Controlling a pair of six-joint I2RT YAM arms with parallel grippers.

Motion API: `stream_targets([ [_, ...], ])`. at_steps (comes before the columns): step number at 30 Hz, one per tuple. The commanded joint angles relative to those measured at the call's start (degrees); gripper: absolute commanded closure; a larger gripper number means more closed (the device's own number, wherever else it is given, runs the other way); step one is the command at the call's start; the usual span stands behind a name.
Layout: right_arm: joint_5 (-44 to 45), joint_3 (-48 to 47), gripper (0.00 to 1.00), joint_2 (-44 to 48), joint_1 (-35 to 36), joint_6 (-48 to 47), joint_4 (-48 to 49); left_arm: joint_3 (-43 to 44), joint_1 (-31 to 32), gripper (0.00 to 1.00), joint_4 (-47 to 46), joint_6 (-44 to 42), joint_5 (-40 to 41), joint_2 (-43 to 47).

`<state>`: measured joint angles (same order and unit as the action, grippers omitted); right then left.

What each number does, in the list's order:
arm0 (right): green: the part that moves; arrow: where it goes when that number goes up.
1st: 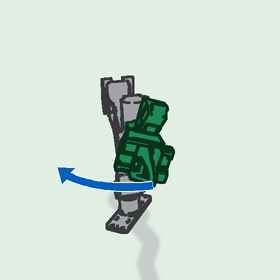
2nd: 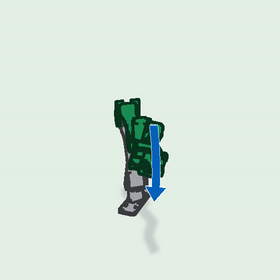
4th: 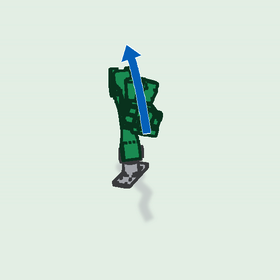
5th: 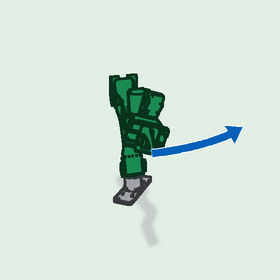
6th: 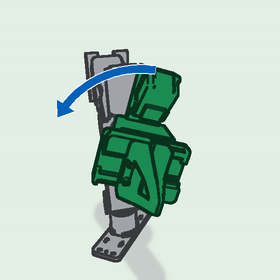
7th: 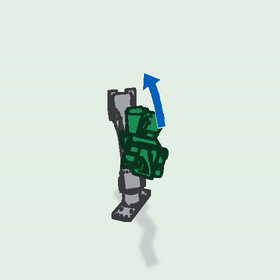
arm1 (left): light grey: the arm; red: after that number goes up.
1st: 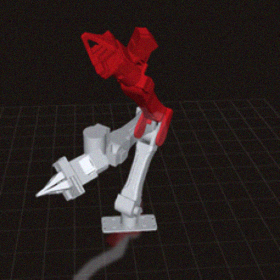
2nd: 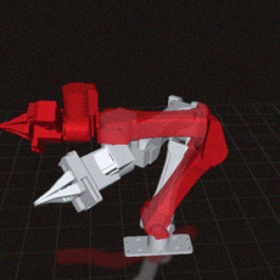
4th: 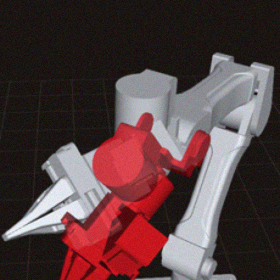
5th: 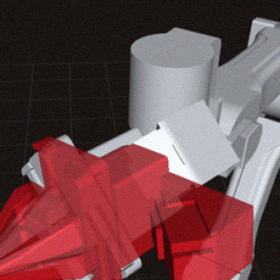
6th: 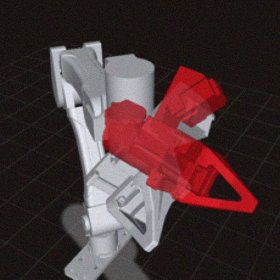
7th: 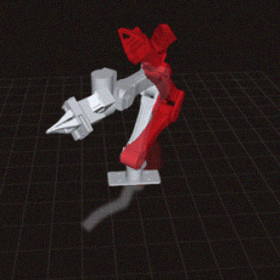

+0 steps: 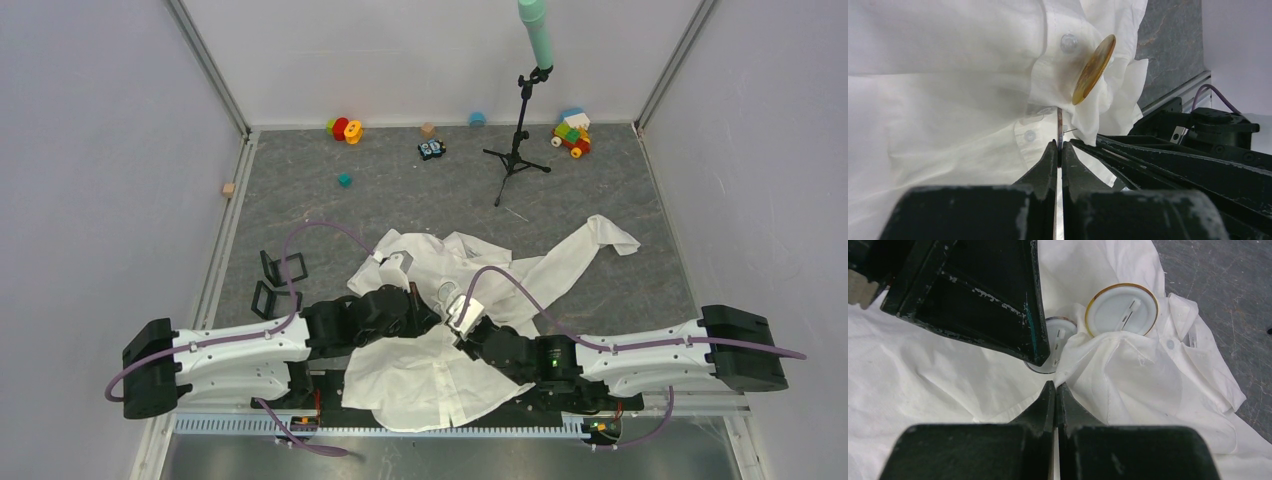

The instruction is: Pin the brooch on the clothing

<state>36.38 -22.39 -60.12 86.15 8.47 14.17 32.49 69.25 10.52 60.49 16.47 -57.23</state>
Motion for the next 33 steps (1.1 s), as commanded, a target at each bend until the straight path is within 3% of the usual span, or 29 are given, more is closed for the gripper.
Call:
stream_targets([
  [1, -0.3, -1.9, 1.00, -0.6, 0.4, 0.0, 2.0, -0.3, 0.4, 0.98, -4.4, 1.4, 1.6, 1.8],
  [17, 4.4, -2.1, 1.00, 1.3, 0.2, 4.0, 0.2, -5.5, 0.4, 0.98, -12.6, -0.1, -0.9, 6.4],
  [33, 0.9, -3.3, 1.00, -2.6, -0.8, 5.8, 0.0, -10.3, 0.4, 0.98, -22.3, -2.5, -1.7, 12.2],
])
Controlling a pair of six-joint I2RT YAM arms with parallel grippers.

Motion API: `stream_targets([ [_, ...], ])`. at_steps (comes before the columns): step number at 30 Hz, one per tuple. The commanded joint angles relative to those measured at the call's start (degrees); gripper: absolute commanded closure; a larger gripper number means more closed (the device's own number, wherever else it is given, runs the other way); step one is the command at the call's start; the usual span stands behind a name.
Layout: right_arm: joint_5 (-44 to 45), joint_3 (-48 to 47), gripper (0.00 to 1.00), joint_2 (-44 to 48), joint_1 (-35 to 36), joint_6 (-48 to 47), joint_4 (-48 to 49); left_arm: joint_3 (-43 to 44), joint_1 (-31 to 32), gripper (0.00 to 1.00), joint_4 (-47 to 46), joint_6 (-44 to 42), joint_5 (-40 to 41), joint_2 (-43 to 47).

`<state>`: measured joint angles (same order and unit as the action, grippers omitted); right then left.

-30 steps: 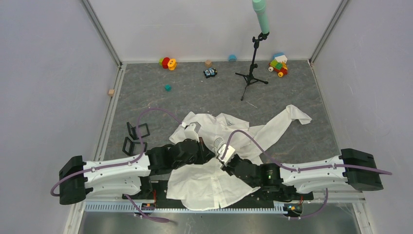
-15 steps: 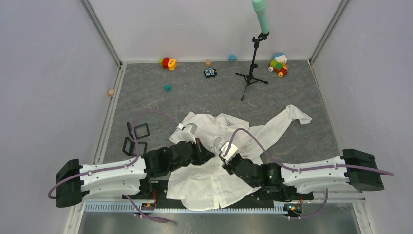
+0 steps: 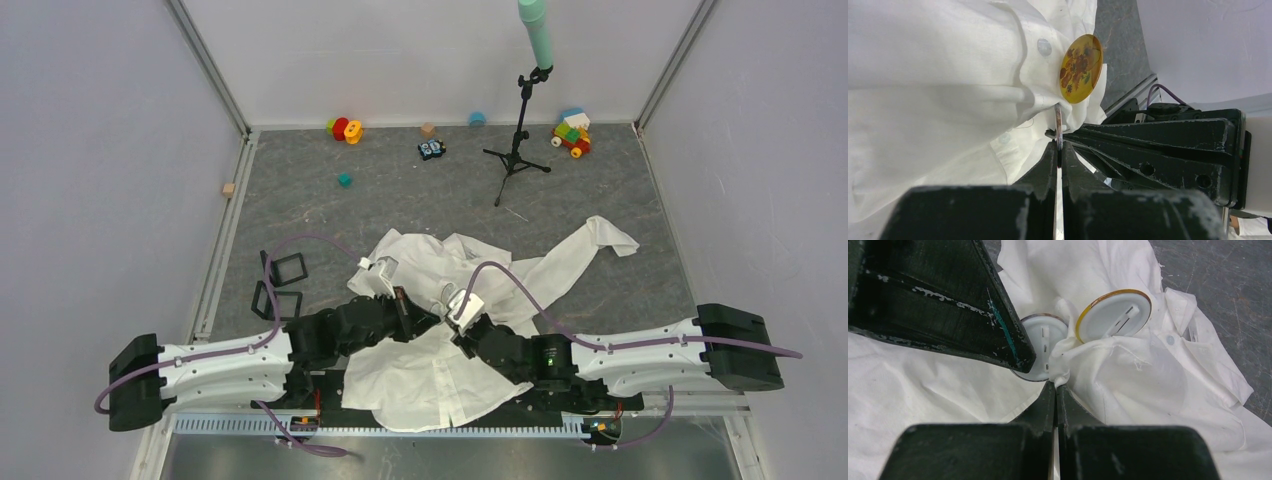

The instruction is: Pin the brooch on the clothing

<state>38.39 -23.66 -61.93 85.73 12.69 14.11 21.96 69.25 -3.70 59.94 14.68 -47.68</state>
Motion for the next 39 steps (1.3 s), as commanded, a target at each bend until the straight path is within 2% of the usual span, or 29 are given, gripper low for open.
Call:
stream_targets([
  [1, -1.2, -2.0, 1.00, -0.8, -0.5, 1.7, 0.0, 0.0, 0.4, 0.98, -8.3, -2.0, 0.2, 3.1],
  [10, -2.7, -1.9, 1.00, 0.0, -1.4, 2.4, -0.3, -0.9, 0.4, 0.98, -7.9, -3.2, 0.4, 5.6],
  [11, -2.7, -2.1, 0.97, 0.7, -1.5, 2.3, -0.6, -0.8, 0.4, 0.98, -7.3, -3.5, 0.2, 5.9],
  [12, -2.7, -2.1, 0.87, 1.5, -1.7, 1.9, -0.9, -0.6, 0.4, 0.98, -6.8, -4.2, -0.2, 6.3],
  [14, -3.0, -1.8, 0.62, 3.9, -2.1, 0.9, -1.3, 0.4, 0.3, 0.98, -4.3, -6.5, -1.4, 7.3],
  [17, -7.4, -0.6, 0.34, 8.2, -4.6, -2.3, -1.3, 2.0, -0.2, 0.98, -0.4, -9.9, -4.5, 8.6],
  [20, -17.1, 0.5, 0.18, 12.9, -9.2, -6.4, -1.1, 2.4, -2.2, 0.98, 1.9, -12.6, -10.3, 9.6],
  [23, -31.1, 2.0, 0.08, 17.7, -15.7, -9.9, -0.3, 1.7, -6.7, 0.98, 1.8, -13.9, -21.0, 9.6],
  [28, -50.1, 1.4, 0.03, 20.9, -23.3, -14.1, -0.3, 1.6, -13.8, 0.98, 0.6, -17.3, -36.6, 9.3],
  [35, -68.2, -1.3, 0.03, 18.8, -28.9, -13.9, 2.7, 6.5, -15.6, 0.98, 8.2, -25.7, -45.0, 6.6],
  [39, -76.7, -4.3, 0.09, 15.0, -30.4, -13.9, 2.7, 9.9, -16.3, 0.98, 11.8, -29.7, -50.3, 3.6],
])
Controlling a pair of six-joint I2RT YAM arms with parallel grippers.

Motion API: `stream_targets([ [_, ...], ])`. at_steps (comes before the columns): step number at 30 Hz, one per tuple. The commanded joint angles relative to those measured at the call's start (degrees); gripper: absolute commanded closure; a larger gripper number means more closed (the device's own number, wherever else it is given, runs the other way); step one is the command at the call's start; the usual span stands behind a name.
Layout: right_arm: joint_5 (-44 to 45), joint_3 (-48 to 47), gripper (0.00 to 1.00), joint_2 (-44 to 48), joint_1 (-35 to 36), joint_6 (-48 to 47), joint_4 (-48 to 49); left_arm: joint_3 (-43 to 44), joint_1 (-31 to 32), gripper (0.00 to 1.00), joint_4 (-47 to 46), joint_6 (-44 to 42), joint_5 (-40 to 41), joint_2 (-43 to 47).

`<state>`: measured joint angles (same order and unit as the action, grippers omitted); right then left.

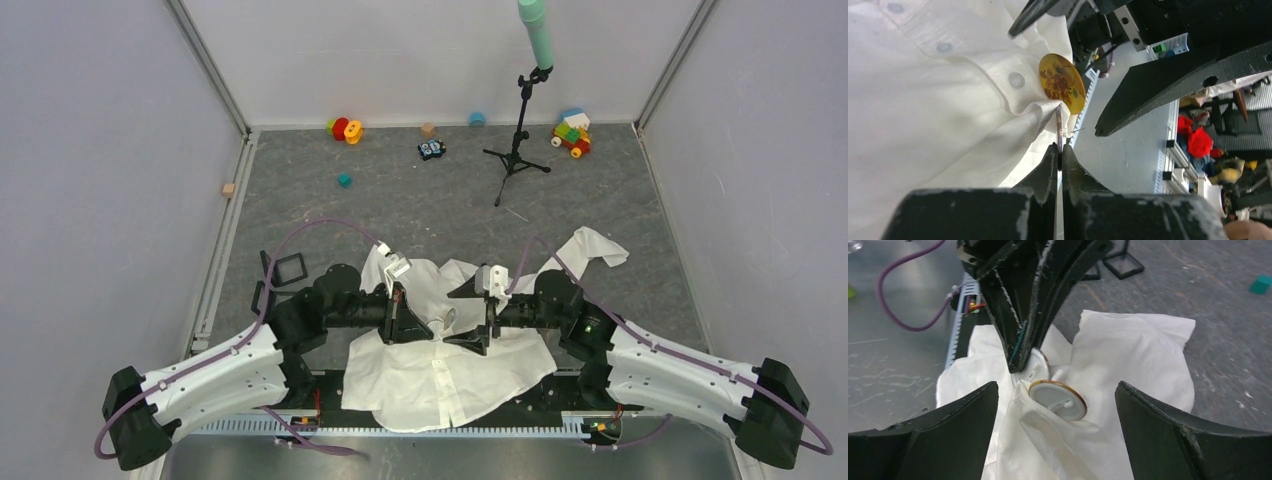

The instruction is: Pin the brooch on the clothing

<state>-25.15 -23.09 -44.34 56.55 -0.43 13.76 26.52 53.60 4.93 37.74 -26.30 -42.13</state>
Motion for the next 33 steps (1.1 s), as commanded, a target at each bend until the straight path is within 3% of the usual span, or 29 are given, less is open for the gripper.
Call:
stream_targets([
  [1, -14.9, -5.6, 0.11, -3.4, -1.5, -0.7, 3.0, 6.1, -0.7, 0.98, 4.0, -8.4, -10.2, -2.5],
  [9, -21.9, -7.7, 0.34, -8.6, -1.9, 0.3, 2.5, 9.2, -2.5, 0.98, 7.6, -13.7, -14.7, -5.9],
  [16, -24.0, -6.1, 0.27, -9.4, -2.7, 0.4, 2.7, 9.2, -4.3, 0.98, 6.0, -14.4, -18.2, -6.3],
  [24, -25.0, -4.4, 0.45, -11.2, -3.7, 4.5, 7.0, 8.9, -4.6, 0.98, 4.4, -13.7, -20.2, -6.2],
  [33, -25.3, -3.4, 0.51, -13.3, -3.8, 5.4, 8.2, 8.5, -4.7, 0.98, 3.6, -13.2, -20.6, -5.8],
])
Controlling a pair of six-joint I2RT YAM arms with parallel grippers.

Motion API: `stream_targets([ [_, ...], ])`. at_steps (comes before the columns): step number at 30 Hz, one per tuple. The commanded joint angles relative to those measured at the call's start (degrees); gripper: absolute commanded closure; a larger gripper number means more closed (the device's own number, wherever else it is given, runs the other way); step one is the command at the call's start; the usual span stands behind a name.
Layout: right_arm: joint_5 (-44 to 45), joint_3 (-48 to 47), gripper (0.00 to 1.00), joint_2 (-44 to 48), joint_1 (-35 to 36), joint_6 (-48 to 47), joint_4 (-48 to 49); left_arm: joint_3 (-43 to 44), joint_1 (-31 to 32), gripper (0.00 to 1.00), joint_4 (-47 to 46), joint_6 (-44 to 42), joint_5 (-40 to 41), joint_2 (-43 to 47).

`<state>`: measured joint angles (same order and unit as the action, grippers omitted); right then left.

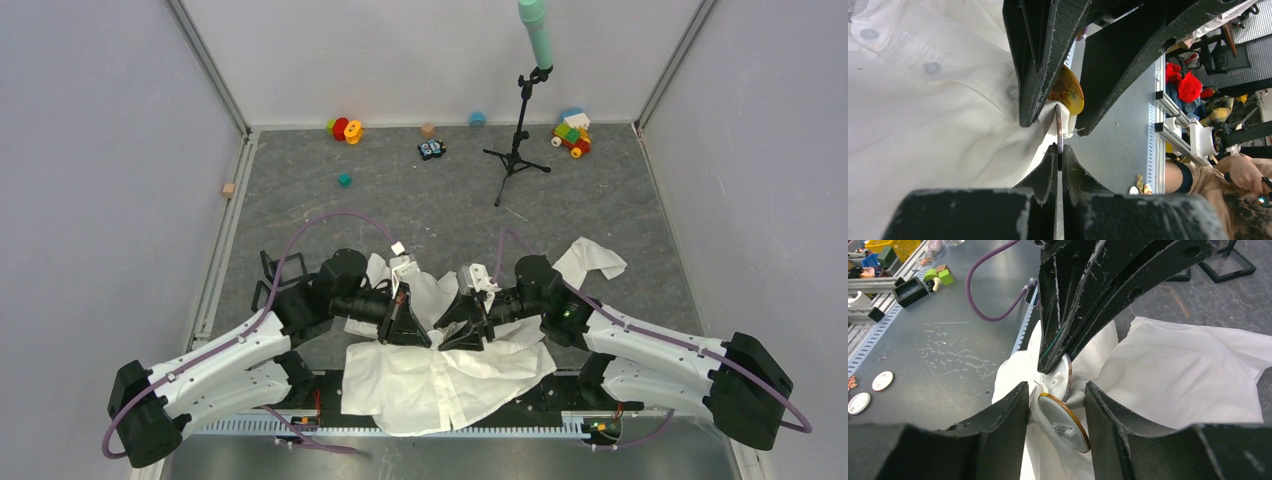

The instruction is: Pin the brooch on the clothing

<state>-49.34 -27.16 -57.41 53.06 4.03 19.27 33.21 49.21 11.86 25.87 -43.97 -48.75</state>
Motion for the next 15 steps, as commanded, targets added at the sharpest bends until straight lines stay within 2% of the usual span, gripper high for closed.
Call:
stream_targets([
  [1, -1.1, 0.8, 0.52, -0.3, -0.2, 1.1, 3.0, 1.8, -0.3, 0.98, -3.3, -1.3, -3.0, 0.9],
  [8, -0.9, 1.7, 0.66, -1.6, -0.2, 3.1, 6.0, 1.7, -0.3, 0.98, -4.0, -1.0, -3.8, 0.6],
  [15, -1.2, 2.3, 0.69, -3.9, -0.3, 6.0, 10.5, 1.5, -0.3, 0.98, -4.2, -0.8, -4.0, 0.3],
])
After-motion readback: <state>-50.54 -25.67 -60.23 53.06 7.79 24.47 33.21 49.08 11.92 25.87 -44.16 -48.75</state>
